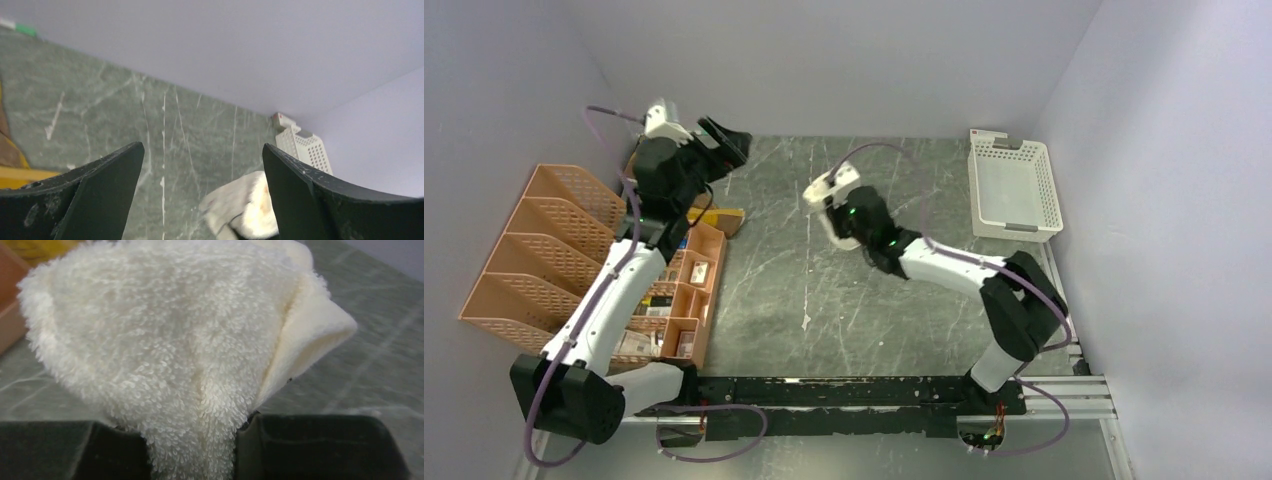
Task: Roll the towels
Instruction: Place the towel in the bin.
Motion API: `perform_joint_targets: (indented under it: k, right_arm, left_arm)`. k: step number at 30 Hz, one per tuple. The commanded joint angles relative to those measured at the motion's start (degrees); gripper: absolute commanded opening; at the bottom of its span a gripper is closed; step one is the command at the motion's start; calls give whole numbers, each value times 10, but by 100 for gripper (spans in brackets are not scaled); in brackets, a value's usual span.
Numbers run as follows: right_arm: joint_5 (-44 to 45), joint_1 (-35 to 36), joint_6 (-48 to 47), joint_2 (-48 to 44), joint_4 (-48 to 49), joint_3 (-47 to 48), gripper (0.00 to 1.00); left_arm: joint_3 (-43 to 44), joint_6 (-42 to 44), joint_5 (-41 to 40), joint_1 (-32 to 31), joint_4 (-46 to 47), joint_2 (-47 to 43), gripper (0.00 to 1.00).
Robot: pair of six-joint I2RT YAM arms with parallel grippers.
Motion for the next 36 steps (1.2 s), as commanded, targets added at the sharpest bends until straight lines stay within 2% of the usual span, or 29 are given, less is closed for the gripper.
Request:
perform_joint_targets:
  k: [1,6,9,12,16,21,26,30,34,36]
  right_arm:
    - [-109,-112,-37,-61,-104,47,0]
    - [-114,-253,-45,-54,-267,174,0]
    - [-131,-344,-15,-53,-303,217,0]
    - [-111,-413,55,-63,-310,229,0]
    - [-100,-488,202,-90,-284,205,0]
    - [-89,-540,371,-79,-296,211,0]
    - [-178,-625,581,-61,-208,139,0]
    - [-155,-640,653,-19,-211,144,0]
    - [-178,-655,711,36,-160,139,0]
    - [-185,-657,721,77,-177,168,0]
  left_arm:
    - [59,32,92,45,-92,-9,100]
    - [36,20,176,65,-82,0,100]
    - [22,20,216,67,-64,18,100]
    - [22,23,246,70,-64,37,100]
    - [21,27,271,71,-64,49,100]
    - [20,34,284,72,-74,49,100]
    - [13,34,300,72,-86,43,100]
    - [6,33,308,72,-90,44,100]
    - [10,35,317,72,-93,55,100]
    - [15,36,321,72,-93,62,100]
